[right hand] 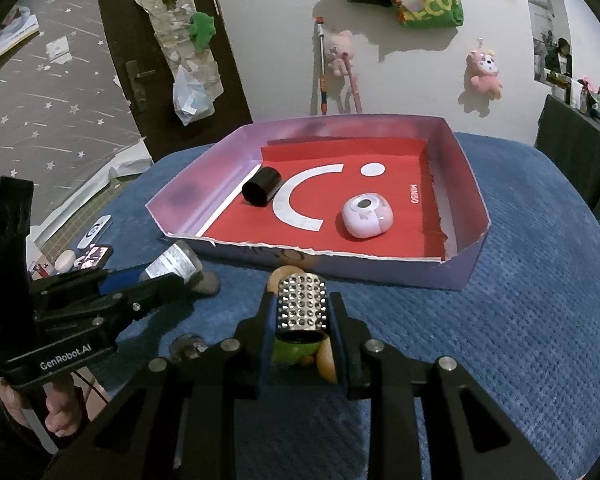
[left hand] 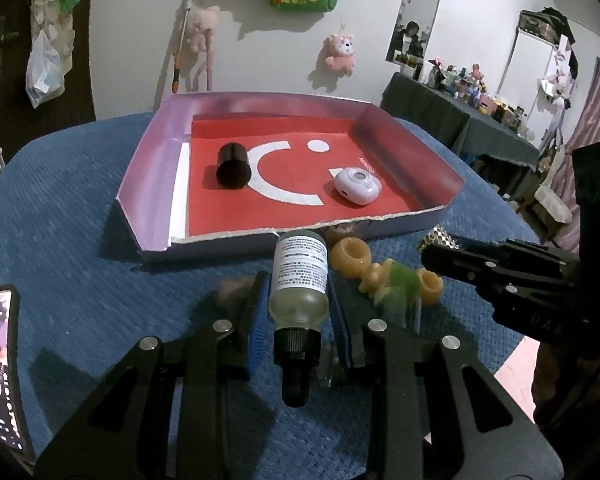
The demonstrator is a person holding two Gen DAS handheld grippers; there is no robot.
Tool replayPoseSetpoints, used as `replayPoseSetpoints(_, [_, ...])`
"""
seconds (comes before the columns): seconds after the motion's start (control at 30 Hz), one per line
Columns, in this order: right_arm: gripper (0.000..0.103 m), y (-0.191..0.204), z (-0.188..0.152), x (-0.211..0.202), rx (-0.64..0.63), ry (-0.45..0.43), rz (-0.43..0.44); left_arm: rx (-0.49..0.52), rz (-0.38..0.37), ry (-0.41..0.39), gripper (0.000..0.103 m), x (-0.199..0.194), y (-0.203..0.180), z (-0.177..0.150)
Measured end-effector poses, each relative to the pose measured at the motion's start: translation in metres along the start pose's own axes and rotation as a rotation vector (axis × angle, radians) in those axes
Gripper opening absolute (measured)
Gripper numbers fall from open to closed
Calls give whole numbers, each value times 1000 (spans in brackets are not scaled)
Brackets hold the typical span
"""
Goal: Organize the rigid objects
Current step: 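Lift and carry the metal cylinder and clear bottle toward the red box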
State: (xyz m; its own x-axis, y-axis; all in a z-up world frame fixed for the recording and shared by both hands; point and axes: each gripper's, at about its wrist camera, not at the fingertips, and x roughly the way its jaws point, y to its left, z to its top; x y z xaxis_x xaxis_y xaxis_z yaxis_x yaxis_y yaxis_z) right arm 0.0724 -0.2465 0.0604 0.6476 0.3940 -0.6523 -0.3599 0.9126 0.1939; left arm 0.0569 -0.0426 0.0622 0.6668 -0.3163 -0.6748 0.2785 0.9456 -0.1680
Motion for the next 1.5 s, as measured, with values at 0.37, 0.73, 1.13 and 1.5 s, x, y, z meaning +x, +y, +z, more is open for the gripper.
replayPoseSetpoints(0.37, [27,0,11,1,-7,-12,10,-2,2,-20,27,0,5,14])
replayPoseSetpoints(0.73, [27,0,19,3,-12,-16,10,-2,7,-30,27,3,10,27])
replayPoseSetpoints(1.13, [27,-4,36,9,-20,-19,3,-2,8,-25,27,8,16,37])
replayPoseSetpoints(1.5, [27,-17,53,28,-11,28,18,-13,5,14,27,28,26,54])
